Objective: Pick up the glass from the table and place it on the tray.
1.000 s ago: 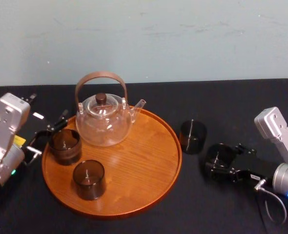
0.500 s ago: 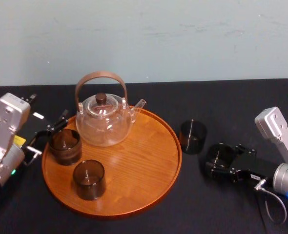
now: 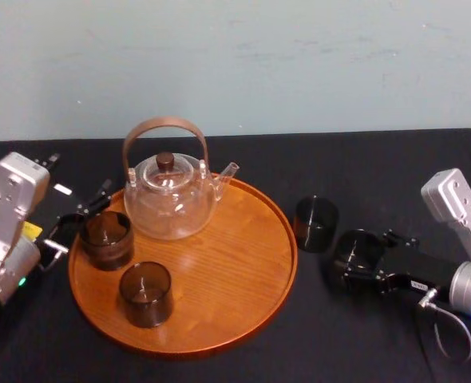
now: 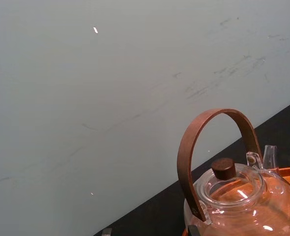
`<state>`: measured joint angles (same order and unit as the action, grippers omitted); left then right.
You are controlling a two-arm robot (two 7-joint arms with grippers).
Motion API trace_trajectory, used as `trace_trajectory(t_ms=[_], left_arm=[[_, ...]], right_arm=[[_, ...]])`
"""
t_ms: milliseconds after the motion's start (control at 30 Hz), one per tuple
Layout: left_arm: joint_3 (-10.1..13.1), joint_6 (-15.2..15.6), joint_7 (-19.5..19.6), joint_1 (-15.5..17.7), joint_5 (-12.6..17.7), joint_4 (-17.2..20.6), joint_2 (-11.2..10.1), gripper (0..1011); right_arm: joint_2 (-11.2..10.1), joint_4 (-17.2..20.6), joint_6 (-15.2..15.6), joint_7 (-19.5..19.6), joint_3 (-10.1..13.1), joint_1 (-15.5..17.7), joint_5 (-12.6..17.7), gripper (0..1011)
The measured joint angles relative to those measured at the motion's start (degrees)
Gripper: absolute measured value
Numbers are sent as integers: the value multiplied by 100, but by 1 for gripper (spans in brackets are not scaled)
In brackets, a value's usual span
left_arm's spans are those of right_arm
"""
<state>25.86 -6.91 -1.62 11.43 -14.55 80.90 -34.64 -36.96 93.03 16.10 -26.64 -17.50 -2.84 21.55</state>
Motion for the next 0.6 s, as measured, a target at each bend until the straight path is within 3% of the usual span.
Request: trace_trajectory(t_ms=[300,600], left_arm=[[0,0,0,0,0,0,0,1001],[0,0,0,0,0,0,0,1002]], right_arm=[[-133,339,-45,-162,-87,-113,112,905],[-57,456,-154,-350,-416,-422,157,905]])
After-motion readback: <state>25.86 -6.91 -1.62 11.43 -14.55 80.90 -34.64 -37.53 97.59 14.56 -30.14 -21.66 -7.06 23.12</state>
